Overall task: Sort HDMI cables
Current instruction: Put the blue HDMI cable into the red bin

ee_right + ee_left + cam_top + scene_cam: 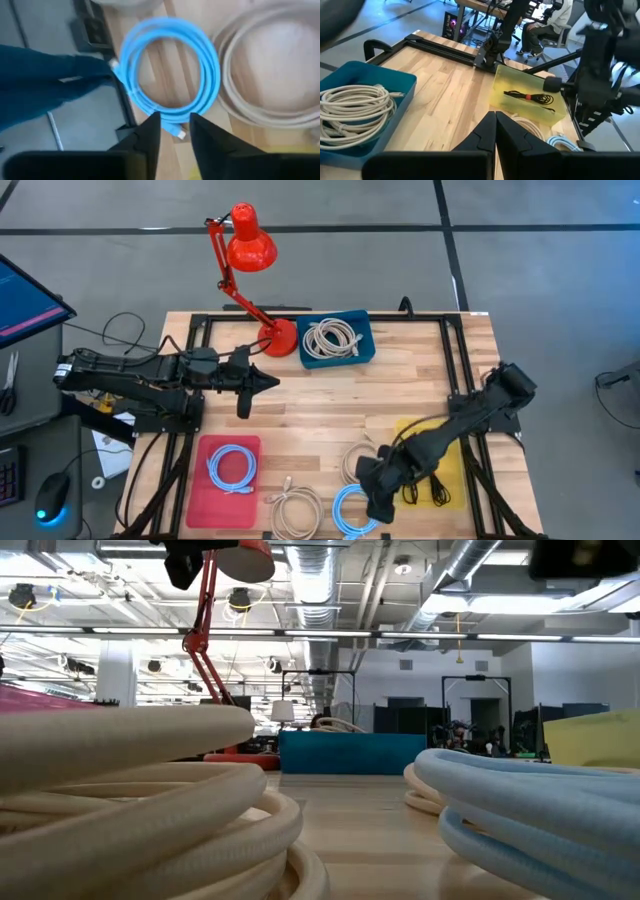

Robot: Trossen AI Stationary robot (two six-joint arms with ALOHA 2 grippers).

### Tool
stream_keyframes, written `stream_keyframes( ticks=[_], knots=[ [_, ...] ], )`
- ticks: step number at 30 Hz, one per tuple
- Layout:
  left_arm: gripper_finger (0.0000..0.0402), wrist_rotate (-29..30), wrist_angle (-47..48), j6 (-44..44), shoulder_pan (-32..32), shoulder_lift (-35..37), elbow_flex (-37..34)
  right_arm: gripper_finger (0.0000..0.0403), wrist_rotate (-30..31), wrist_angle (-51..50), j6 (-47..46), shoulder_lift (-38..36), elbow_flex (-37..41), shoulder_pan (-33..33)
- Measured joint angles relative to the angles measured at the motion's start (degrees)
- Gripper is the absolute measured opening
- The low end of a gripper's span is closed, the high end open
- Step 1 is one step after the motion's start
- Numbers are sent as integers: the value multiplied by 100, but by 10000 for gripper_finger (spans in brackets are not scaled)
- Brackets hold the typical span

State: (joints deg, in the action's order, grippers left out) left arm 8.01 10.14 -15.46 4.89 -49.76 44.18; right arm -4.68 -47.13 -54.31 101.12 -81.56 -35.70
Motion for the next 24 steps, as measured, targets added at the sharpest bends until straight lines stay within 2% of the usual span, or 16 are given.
stream_keyframes(
  ticks=[6,12,16,24],
  knots=[
    [8,0,1,-40,0,0,0,169,-105,32,-298,576,3,-232],
    [8,0,3,3,0,0,0,215,-130,102,-945,976,7,-294],
    [8,-60,6,16,-2,0,0,229,-40,145,-1242,1128,7,-240],
    [8,-122,10,20,-1,0,0,222,6,217,-1910,1275,20,39]
  ],
)
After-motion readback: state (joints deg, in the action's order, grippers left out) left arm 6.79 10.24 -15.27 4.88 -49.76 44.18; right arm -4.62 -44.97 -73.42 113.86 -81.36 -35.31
